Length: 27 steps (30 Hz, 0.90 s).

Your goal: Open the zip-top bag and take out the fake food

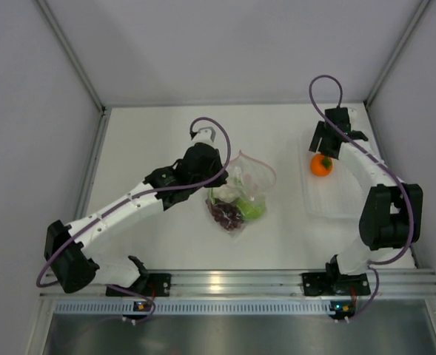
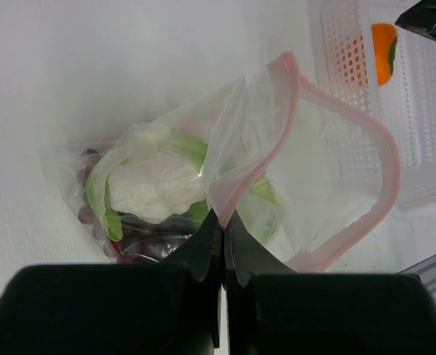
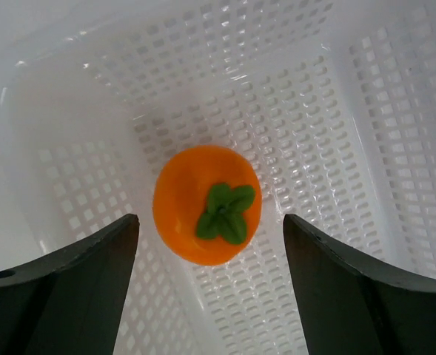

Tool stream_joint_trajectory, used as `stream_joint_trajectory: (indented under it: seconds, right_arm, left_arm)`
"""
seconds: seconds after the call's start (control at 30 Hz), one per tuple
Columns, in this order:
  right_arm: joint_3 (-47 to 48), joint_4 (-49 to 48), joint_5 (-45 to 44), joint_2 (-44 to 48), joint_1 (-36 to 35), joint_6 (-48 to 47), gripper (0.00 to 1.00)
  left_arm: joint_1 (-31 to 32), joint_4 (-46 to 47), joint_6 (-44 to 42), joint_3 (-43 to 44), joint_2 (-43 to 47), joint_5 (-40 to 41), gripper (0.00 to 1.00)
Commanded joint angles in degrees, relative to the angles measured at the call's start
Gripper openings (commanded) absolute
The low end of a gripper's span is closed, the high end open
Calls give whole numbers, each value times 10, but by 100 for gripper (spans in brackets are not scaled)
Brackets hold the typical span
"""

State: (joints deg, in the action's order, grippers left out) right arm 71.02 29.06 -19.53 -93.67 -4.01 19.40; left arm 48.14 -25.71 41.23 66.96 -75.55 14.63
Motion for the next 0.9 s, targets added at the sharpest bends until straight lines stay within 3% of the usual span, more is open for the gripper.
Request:
stream_joint_trajectory:
  seconds: [0.0,0.1,0.27,0.43,0.53,0.87]
  right_arm:
    - [40,20,12,62,-5,-7,79]
    - [26,21,45,122,-11,-4,73]
    - [-28,-24,222,252,-35,13,54]
    - [-48,0,273,334,-129,30,45]
    - [-84,-48,330,364,-190,52,40]
    - [-104,-73,274,325,-318,66,31]
  left_arm:
    - [-2,22,-12,31,-1,-23,0]
    - [-2,22,-11,41,-2,-32,0]
    - [-2,22,-11,60,-2,-44,0]
    - [-1,23,-6,84,-12,-71,0]
    - [-1,23,-3,100,-21,-101,0]
    - [4,36,17,131,-14,-172,0]
